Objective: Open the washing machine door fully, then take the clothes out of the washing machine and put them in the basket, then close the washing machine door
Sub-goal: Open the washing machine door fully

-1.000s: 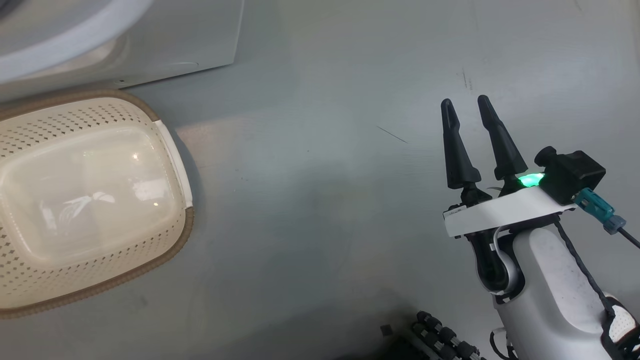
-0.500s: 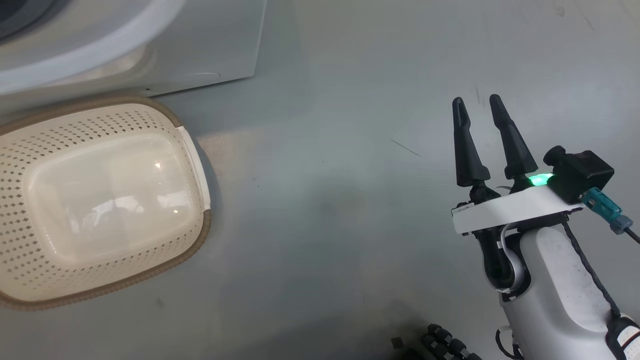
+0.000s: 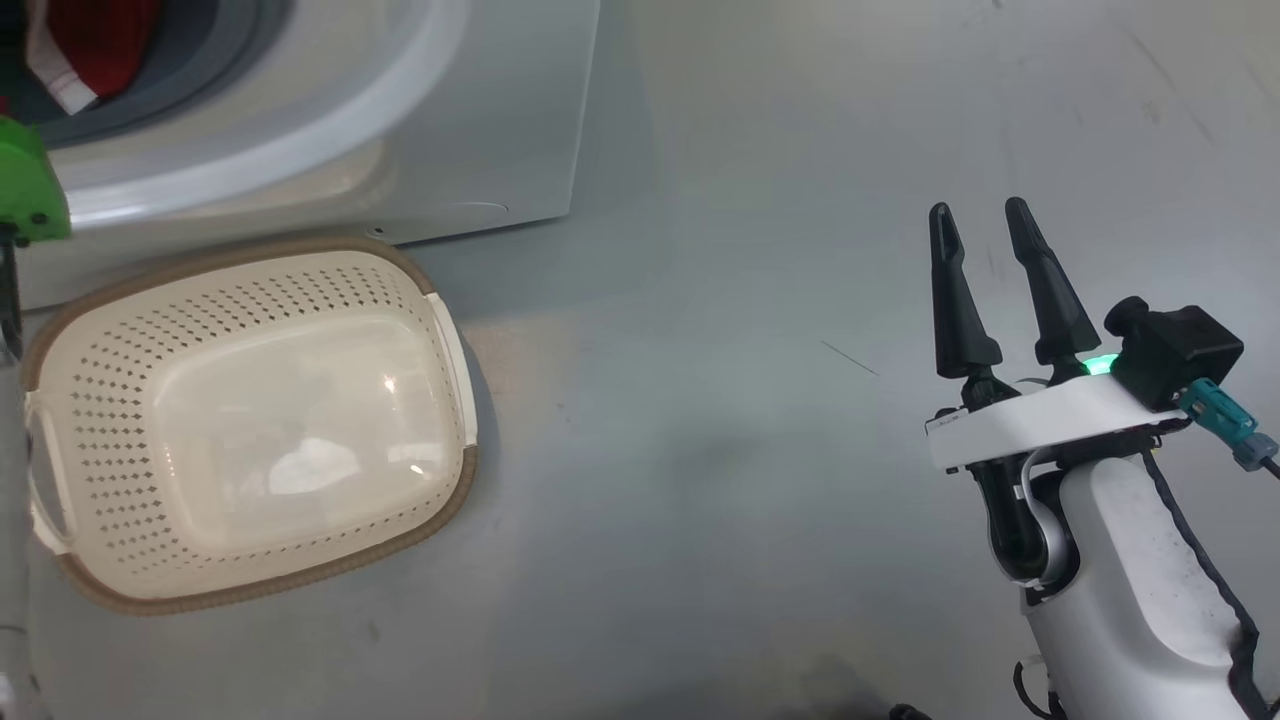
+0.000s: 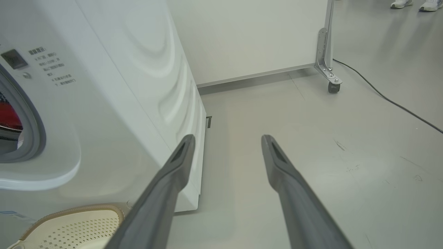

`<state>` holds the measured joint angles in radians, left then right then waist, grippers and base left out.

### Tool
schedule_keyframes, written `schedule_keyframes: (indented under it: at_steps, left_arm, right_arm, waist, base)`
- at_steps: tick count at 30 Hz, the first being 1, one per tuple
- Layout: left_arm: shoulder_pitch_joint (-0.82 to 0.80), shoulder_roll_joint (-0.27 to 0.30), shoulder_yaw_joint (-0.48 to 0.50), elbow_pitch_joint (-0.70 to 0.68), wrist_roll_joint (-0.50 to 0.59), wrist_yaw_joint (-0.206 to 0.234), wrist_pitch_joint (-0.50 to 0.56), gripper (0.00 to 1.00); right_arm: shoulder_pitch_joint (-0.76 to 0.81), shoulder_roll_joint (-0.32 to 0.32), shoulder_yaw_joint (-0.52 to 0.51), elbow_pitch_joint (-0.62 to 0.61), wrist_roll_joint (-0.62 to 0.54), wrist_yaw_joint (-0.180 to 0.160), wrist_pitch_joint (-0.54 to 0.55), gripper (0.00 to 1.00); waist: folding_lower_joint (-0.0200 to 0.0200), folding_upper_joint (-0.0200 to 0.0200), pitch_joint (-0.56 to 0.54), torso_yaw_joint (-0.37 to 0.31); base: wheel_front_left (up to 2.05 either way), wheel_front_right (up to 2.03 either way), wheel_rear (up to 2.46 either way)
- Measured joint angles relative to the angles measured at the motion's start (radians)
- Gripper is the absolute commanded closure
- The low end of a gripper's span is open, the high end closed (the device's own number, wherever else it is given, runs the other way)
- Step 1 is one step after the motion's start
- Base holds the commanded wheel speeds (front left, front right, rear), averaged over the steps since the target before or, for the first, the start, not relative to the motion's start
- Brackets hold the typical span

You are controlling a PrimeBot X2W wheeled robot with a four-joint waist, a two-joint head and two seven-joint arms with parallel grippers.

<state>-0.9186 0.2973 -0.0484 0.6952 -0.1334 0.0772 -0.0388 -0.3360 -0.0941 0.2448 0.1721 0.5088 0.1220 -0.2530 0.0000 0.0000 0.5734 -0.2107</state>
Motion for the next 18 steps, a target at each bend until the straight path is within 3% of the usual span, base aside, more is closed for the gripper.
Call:
schedule_keyframes:
  at_steps: [13,18]
  left_arm:
    - [0.189,-0.050,-0.015,0.013,-0.034,-0.059,-0.183,1.00]
    - [0.244,-0.067,-0.017,-0.002,-0.038,-0.066,-0.193,1.00]
  right_arm:
    - [0.053,-0.012,0.003,0.027,0.000,0.000,0.000,0.00]
    - [0.088,-0.026,-0.010,0.033,0.000,0.000,0.000,0.00]
  waist:
    - [0.0000,0.0000,-0.146,0.064]
    - [0.0000,0.0000,-0.196,0.084]
  base:
    - [0.00,0.00,0.00]
    - [0.00,0.00,0.00]
